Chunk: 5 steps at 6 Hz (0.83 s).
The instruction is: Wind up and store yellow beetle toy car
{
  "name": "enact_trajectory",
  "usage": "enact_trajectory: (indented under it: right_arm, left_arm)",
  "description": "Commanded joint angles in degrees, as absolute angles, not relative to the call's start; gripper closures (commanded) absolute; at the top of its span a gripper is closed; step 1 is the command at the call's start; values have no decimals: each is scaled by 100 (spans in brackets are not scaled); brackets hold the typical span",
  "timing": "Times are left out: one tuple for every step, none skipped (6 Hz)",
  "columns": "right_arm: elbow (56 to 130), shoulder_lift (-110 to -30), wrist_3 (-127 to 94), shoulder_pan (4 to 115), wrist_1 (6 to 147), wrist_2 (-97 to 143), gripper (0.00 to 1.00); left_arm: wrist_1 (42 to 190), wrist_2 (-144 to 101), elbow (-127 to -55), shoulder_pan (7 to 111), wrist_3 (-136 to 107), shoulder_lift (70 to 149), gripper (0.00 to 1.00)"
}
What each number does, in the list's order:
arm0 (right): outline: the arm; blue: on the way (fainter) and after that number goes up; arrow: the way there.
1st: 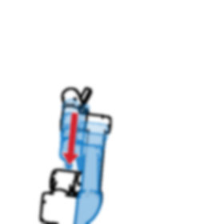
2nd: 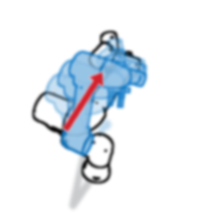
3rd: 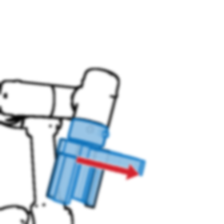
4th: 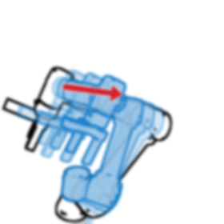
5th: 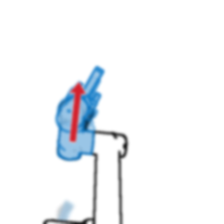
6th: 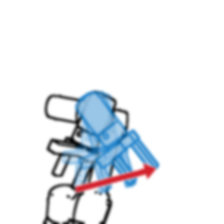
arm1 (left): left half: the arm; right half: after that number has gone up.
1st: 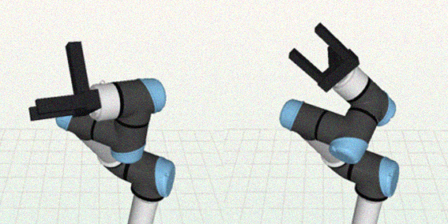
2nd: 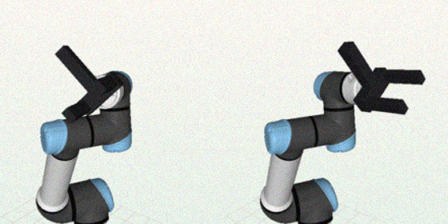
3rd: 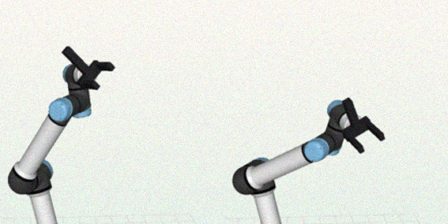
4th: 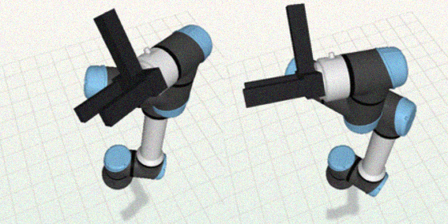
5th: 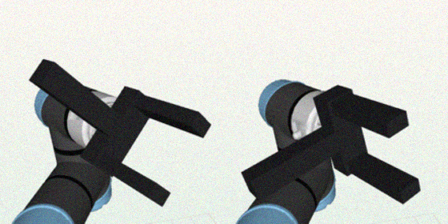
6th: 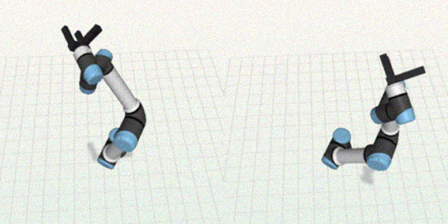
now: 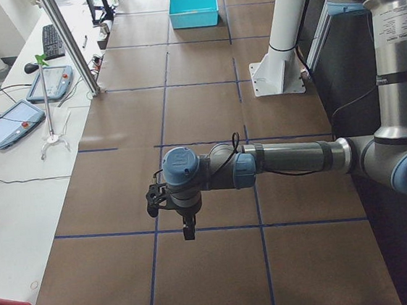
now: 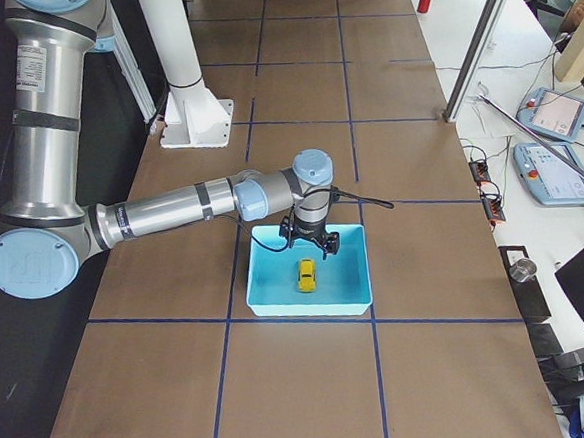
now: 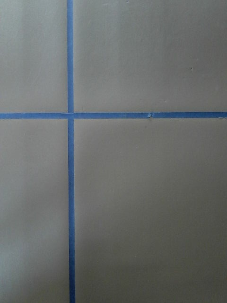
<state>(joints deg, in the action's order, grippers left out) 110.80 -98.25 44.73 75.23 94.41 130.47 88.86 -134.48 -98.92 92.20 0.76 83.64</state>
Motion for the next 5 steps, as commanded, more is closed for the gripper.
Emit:
enact_trajectory:
  right_arm:
    - [10805, -9389, 3899, 8809, 11156, 13210, 5]
    - [10558, -9361, 2301, 9181, 11127, 13288, 0]
    - [10530, -9395, 1641, 9298, 11144, 13289, 0]
    - [10486, -9483, 800, 9429, 11153, 13298, 0]
    - [10407, -9466, 530, 9518, 11145, 13350, 0]
  left_arm:
    - [8886, -13447, -9879, 9220, 79, 8358, 0]
    - [8886, -13447, -9879, 9220, 70, 8358, 0]
    - [8886, -13447, -9888, 9220, 70, 8358, 0]
    - [8886, -13439, -9879, 9220, 70, 8358, 0]
    - [8886, -13438, -9879, 9220, 70, 8358, 0]
